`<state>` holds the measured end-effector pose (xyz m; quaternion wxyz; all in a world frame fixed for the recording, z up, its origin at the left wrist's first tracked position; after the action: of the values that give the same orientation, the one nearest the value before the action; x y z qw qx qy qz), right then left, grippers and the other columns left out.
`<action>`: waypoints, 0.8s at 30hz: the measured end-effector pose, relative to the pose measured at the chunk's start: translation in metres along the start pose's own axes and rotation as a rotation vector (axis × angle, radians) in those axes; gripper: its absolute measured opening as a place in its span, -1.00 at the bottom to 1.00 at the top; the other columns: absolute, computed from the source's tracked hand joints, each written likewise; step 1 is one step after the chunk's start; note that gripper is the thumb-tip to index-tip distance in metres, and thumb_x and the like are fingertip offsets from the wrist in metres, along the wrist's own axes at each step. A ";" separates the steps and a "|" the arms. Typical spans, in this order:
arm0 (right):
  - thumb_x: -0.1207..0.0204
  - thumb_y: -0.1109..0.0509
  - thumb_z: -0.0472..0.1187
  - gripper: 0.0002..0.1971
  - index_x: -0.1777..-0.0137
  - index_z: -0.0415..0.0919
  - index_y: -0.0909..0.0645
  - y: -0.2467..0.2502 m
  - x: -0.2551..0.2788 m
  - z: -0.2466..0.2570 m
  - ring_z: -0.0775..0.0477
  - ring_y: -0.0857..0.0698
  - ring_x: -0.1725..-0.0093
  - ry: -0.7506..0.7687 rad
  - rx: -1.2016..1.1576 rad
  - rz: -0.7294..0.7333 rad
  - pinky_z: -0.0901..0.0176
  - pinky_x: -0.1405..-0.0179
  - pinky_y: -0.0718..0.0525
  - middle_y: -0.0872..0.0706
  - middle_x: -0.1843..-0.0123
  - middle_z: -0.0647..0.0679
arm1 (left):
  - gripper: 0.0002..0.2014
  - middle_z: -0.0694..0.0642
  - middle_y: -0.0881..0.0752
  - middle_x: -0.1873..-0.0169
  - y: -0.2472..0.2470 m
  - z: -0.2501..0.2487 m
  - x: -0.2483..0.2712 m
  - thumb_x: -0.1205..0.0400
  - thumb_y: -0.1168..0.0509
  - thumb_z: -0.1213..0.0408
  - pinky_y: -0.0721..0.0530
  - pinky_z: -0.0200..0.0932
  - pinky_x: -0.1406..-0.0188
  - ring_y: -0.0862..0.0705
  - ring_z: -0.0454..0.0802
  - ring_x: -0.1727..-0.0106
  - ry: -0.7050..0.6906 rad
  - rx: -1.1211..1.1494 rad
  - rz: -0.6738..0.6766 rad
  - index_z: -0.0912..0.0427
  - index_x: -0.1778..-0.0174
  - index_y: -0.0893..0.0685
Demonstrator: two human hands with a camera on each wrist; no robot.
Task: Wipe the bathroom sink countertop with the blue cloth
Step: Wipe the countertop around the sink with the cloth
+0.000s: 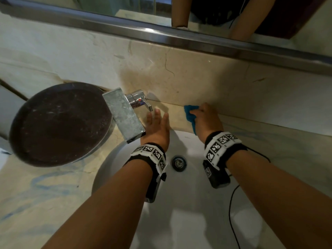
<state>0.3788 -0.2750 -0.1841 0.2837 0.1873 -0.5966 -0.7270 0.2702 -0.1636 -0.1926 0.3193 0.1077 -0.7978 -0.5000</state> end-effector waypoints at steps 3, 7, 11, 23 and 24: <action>-0.57 -0.25 -0.18 -0.67 -0.32 -0.03 -0.52 -0.003 -0.004 0.017 -0.25 -0.47 -0.36 0.117 -0.082 0.036 -0.05 -0.29 -0.48 -0.48 -0.37 -0.14 | -0.44 -0.03 0.30 -0.64 0.004 -0.002 -0.001 -0.77 0.12 0.32 0.16 0.15 -0.59 0.30 0.06 -0.65 0.013 -0.005 0.017 -0.13 -0.64 0.15; -0.64 -0.13 -0.29 -0.47 -0.59 0.02 -0.20 -0.017 -0.002 0.012 -0.26 -0.23 -0.52 0.168 0.006 0.118 0.04 -0.53 -0.23 -0.13 -0.66 -0.07 | -0.46 -0.01 0.30 -0.64 0.004 -0.003 -0.002 -0.78 0.14 0.29 0.19 0.14 -0.58 0.30 0.07 -0.65 0.011 -0.033 0.027 -0.09 -0.65 0.16; -0.61 -0.14 -0.37 -0.47 -0.57 -0.04 -0.26 -0.009 0.009 -0.015 -0.28 -0.26 -0.52 0.029 -0.009 0.066 -0.03 -0.50 -0.31 -0.24 -0.61 -0.16 | -0.47 -0.02 0.28 -0.65 0.002 -0.002 -0.002 -0.78 0.15 0.25 0.25 0.13 -0.57 0.29 0.07 -0.65 0.006 -0.026 0.005 -0.11 -0.65 0.15; -0.45 -0.37 -0.06 -0.87 0.24 -0.08 -0.54 0.002 -0.004 -0.001 -0.18 -0.63 0.05 -0.173 -0.490 -0.035 -0.12 -0.07 -0.59 -0.60 0.06 -0.20 | -0.42 0.10 0.25 -0.65 0.001 -0.037 -0.007 -0.75 0.09 0.06 0.29 0.38 -0.53 0.27 0.15 -0.66 -0.050 -0.030 -0.023 -0.04 -0.65 0.17; -0.42 -0.40 -0.01 -0.78 0.32 -0.07 -0.48 -0.005 -0.004 0.001 -0.15 -0.62 0.13 -0.120 -0.409 -0.043 -0.14 -0.02 -0.61 -0.59 0.13 -0.19 | -0.43 0.10 0.30 -0.64 -0.003 -0.037 -0.011 -0.75 0.14 0.05 0.31 0.36 -0.54 0.31 0.14 -0.65 -0.039 -0.040 -0.003 -0.03 -0.65 0.22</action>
<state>0.3810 -0.2711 -0.1886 0.2642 0.0949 -0.4484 -0.8486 0.3013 -0.1864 -0.1883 0.3052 0.0929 -0.7935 -0.5183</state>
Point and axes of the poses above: each hand's wrist, its own x-axis away from the middle knuckle, its own y-axis out of the back of the hand, z = x × y, the point moved 1 cm from there along -x, towards the middle knuckle
